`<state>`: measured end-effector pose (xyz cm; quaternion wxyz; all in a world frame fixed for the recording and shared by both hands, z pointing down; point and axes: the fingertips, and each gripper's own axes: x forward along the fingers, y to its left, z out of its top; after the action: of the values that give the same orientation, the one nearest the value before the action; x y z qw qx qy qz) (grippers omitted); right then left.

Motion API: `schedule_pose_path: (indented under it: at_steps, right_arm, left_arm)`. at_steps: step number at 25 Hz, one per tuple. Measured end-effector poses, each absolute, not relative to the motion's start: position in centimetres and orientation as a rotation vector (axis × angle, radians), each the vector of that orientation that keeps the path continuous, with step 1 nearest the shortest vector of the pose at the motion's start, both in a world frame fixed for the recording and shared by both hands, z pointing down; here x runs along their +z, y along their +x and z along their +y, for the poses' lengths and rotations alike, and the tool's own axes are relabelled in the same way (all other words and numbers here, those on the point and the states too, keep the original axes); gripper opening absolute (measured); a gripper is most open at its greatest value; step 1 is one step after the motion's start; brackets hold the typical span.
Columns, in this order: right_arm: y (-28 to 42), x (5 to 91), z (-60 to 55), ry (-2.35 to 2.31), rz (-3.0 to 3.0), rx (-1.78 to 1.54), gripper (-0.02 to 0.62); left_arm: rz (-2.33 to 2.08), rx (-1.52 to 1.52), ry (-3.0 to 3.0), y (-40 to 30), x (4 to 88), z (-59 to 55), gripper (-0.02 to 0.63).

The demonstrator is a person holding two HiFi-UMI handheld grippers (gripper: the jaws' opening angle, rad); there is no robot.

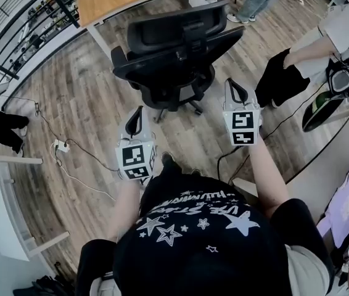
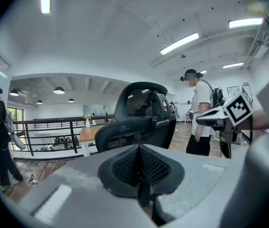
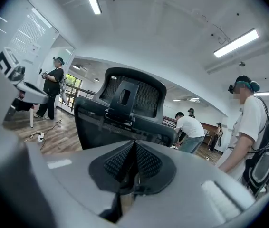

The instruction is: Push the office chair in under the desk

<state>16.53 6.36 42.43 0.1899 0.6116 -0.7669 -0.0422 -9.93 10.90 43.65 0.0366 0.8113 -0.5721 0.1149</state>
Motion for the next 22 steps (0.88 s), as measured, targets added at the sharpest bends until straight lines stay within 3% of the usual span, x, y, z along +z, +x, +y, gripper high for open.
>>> schedule_pose_path:
  at_steps: [10, 20, 22]
  right_arm:
    - [17.4, 41.9, 8.6, 1.74, -2.144, -0.255, 0.003]
    - [19.6, 42.6, 3.1, 1.765, -2.031, -0.284, 0.003]
    - [20.3, 42.4, 1.4, 1.767, -1.994, -0.289, 0.003]
  left_arm:
    - [-1.795, 0.373, 2.459, -10.5, 44.1, 12.2, 0.002]
    - [-1.868, 0.476, 2.607, -11.1, 42.8, 6.5, 0.002]
    - [-1.874, 0.509, 2.658, -10.9, 42.3, 4.9, 0.101]
